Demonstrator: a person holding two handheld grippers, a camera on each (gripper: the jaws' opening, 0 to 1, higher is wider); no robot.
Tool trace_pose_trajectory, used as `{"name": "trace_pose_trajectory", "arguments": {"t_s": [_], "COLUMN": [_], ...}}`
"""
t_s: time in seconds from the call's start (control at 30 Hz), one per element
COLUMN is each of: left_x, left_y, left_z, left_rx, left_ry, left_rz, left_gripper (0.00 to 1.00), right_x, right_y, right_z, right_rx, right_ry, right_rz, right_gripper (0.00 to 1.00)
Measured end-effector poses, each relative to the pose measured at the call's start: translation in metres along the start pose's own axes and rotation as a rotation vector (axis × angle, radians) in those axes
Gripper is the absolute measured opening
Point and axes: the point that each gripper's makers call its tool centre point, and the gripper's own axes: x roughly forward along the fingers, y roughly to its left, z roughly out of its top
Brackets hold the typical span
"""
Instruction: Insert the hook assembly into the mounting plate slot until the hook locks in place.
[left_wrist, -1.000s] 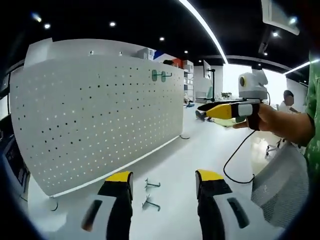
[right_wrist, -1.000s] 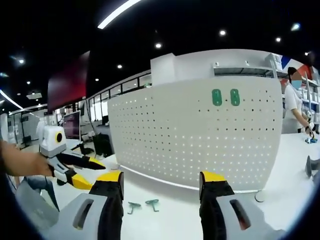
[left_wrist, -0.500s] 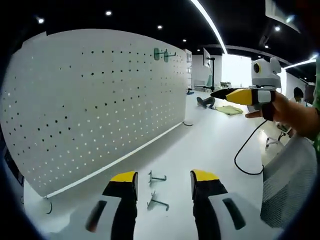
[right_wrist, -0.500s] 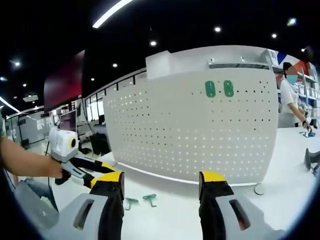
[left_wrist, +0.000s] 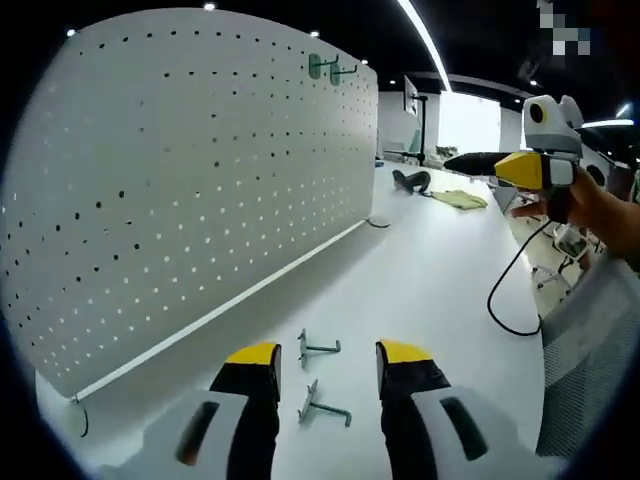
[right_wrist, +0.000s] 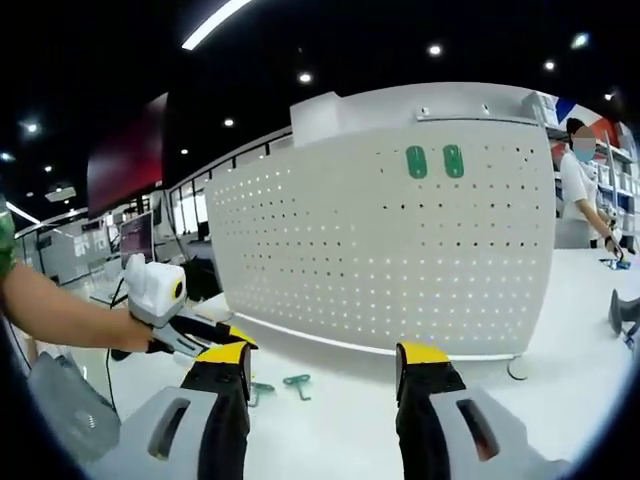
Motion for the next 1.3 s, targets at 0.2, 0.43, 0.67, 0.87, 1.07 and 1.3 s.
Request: {"name": "trace_pose_trajectory", "arguments": {"t_s": [0.2,0.43,0.67,0.87,1.07,1.3], "left_x": [0.012,0.026,0.035,0.04,0.046,0.054], "left_y": [0.005,0.005,0.008,0.011,0.012,0.015], "left_z": [-0.006,-0.012,-0.017,-0.02,-0.024,-0.026], "left_rx": [0.0,0.04,0.043,0.055,0.072,0.102], "left_ry": [0.031,0.066,0.095,0.115,0.134,0.159], "left_rz": [-0.002,-0.005,-0.012,-0.012,-0.013,-0.004], "left_gripper": [0.38,0.33,0.33,0.29,0.24,0.17], "right_x": [0.0,0.001,0.001,0.001,0.001,0.001], "right_y": [0.008,0.016,0.025,0.027,0.025,0.024], "right_z": [-0.008,-0.019,-0.031,-0.039,-0.04,-0.042], "right_rx": [-0.02,-0.011,-0.011,0.003,0.013,0.022], "right_ry": [0.046,0.085,0.135,0.155,0.157,0.161], "right_rz": [0.047,0.104,0.167,0.186,0.187,0.185], "right_gripper": [0.57,0.58,0.58,0.58,0.57,0.56]}}
